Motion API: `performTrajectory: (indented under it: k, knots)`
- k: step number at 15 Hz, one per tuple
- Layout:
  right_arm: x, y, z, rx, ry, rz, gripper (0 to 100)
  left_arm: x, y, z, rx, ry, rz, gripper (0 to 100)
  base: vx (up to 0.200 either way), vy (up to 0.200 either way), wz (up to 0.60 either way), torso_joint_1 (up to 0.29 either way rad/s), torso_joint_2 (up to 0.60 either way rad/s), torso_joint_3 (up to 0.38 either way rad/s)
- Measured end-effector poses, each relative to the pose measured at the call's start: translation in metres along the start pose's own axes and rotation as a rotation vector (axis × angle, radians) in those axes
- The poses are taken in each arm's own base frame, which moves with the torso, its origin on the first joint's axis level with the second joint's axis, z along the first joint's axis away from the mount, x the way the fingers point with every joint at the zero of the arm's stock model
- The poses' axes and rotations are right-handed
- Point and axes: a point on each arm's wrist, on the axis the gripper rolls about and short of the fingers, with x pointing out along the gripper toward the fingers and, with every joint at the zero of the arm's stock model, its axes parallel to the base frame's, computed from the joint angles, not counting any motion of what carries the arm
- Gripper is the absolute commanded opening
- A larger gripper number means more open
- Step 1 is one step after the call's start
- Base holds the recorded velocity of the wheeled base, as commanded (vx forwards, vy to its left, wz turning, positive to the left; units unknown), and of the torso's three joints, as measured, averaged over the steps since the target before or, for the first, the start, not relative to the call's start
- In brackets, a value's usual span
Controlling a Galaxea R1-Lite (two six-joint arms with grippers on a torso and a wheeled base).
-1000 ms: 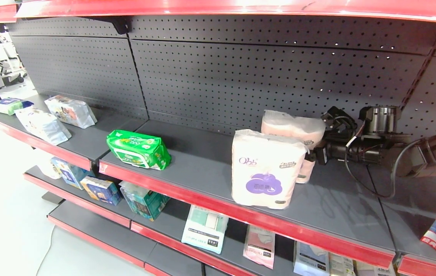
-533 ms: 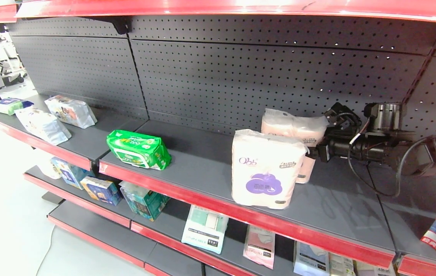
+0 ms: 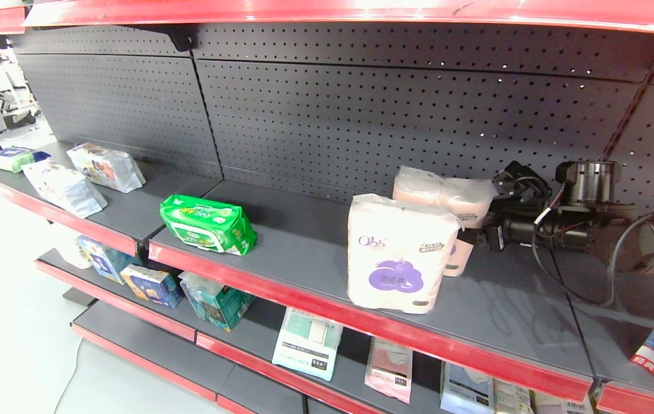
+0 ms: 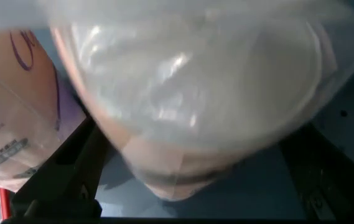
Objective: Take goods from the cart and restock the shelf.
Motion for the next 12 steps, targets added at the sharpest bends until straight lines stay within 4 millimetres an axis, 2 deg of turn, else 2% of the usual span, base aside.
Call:
performTrajectory:
  k: [7,12]
  knots:
    - [-0.008,0.000,0.003,-0.002,-0.005,-0.011,100,0.000,0.000,0.000,0.000,0.000,-0.001,100,0.000,0.000,0.00,0.000,0.00,0.000]
    - [-0.023,0.005,-0.009,0.004,0.028,-0.016,100,0.000,0.000,0.000,0.000,0.000,0.000,100,0.000,0.000,0.00,0.000,0.00,0.000]
